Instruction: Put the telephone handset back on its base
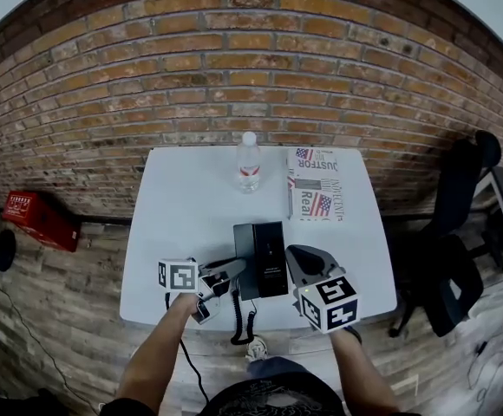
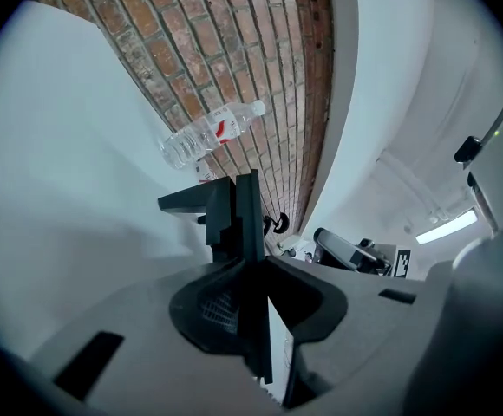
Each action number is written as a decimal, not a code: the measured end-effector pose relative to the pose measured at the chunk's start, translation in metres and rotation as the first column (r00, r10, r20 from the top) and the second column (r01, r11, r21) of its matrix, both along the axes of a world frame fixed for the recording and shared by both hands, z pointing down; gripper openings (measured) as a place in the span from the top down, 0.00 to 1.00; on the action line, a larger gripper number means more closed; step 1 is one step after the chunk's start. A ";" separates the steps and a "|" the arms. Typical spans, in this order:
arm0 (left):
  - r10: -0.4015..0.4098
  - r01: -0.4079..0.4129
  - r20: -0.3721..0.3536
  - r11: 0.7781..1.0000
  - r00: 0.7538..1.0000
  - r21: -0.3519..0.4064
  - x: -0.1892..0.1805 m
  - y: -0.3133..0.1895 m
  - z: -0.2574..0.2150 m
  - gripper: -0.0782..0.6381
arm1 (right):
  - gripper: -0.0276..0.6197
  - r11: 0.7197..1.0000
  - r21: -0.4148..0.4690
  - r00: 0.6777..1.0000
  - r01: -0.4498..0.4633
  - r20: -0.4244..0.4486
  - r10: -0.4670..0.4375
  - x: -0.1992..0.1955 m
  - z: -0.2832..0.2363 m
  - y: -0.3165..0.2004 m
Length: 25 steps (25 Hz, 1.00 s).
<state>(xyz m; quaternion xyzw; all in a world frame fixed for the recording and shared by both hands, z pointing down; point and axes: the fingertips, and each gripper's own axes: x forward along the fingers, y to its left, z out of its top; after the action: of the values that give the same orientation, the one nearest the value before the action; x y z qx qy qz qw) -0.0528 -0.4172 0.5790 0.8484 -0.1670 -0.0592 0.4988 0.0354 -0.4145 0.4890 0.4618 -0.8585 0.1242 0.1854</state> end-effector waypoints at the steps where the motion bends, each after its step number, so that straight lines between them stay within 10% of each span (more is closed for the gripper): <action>1: 0.005 -0.005 -0.002 1.000 1.000 -0.004 0.001 0.000 0.001 0.78 | 0.95 1.000 0.001 1.000 0.001 0.001 -0.001 0.000 0.000 -0.002; 25: 0.048 -0.043 0.062 0.996 0.997 -0.082 0.006 -0.005 0.017 0.78 | 0.95 0.994 0.002 0.992 0.111 0.061 -0.110 -0.011 0.004 -0.039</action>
<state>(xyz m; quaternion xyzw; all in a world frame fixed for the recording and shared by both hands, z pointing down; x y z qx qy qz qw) -0.0467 -0.4227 0.5959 0.8326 -0.1656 -0.0138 0.5283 0.0240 -0.4540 0.4929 0.4094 -0.8879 0.1283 0.1662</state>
